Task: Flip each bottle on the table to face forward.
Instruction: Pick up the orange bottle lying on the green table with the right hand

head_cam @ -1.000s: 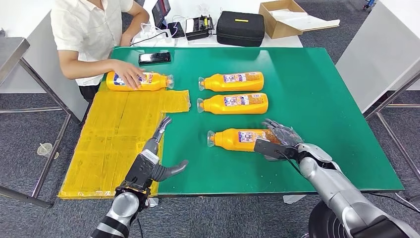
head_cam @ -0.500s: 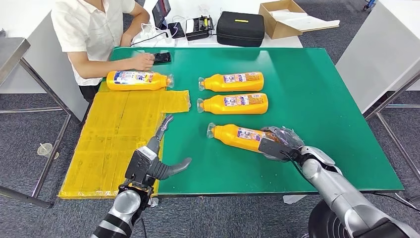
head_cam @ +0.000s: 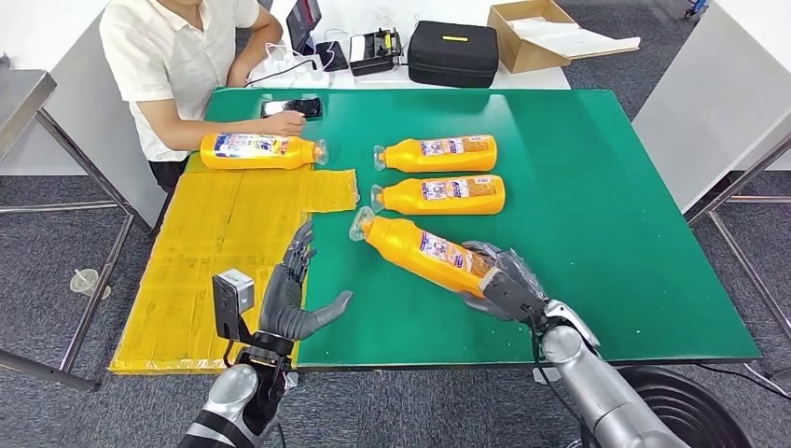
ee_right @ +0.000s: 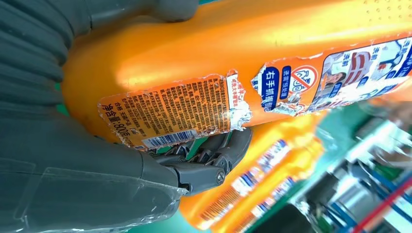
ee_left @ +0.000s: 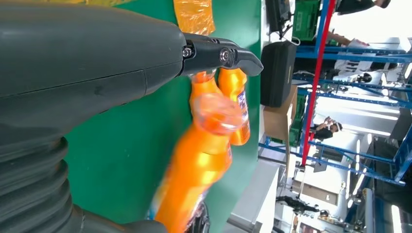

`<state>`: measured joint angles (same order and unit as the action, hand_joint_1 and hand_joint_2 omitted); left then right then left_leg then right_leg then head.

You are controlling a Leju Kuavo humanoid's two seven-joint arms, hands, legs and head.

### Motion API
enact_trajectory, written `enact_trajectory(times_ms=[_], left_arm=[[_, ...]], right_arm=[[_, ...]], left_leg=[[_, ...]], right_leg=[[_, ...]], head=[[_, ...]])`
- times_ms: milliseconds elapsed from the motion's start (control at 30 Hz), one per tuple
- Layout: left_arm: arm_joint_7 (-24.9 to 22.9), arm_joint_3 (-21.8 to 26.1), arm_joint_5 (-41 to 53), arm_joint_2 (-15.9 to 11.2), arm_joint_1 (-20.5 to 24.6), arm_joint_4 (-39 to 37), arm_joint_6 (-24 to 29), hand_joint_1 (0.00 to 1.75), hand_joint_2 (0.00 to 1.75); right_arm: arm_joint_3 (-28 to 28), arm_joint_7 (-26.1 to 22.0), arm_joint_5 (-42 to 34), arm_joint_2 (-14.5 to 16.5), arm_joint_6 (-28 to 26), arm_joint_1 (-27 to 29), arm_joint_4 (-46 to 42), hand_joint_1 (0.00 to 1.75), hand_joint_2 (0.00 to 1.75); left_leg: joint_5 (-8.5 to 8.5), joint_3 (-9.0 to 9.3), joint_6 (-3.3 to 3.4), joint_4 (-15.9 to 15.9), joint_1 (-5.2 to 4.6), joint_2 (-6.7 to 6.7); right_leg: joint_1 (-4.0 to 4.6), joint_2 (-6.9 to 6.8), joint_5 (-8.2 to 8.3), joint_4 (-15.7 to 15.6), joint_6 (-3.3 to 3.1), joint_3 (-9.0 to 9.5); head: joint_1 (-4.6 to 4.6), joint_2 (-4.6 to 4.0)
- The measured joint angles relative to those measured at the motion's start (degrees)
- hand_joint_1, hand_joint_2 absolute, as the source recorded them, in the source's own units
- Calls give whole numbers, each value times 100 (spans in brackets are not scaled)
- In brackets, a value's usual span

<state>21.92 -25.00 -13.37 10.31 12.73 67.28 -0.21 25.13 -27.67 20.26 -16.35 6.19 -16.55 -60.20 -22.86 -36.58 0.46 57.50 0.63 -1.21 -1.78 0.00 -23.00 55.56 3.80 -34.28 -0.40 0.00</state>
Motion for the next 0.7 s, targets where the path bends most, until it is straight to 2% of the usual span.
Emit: enact_trajectory(times_ms=[300,400,567,700], left_arm=[[-14,28,-54,5,-43,0,-20,0,175],[-183,28,-360,5,-49,0,-215,0,175],[-634,-165,-1030,7,-38,-30,-716,0,175],[-541,-372,-1376,33,8,-95,-725,0,175]], right_arm=[[-257,-9,-10,186,1,141,-246,175,175],[-337,-160,-200,266,33,174,-293,175,175],[-514,-443,-713,776,181,214,-560,175,175],[-462,-570,-951,1285,158,312,-808,175,175]], left_leg=[[0,-1,1,1,-4,0],[0,-1,0,1,-3,0],[0,0,-1,0,0,8],[1,-1,-1,-1,3,5]], right_leg=[[-5,0,1,0,1,1],[-3,0,1,0,1,0],[1,5,1,1,0,-6],[3,3,-1,1,-2,-8]], head=[[1,0],[1,0],[1,0],[1,0]])
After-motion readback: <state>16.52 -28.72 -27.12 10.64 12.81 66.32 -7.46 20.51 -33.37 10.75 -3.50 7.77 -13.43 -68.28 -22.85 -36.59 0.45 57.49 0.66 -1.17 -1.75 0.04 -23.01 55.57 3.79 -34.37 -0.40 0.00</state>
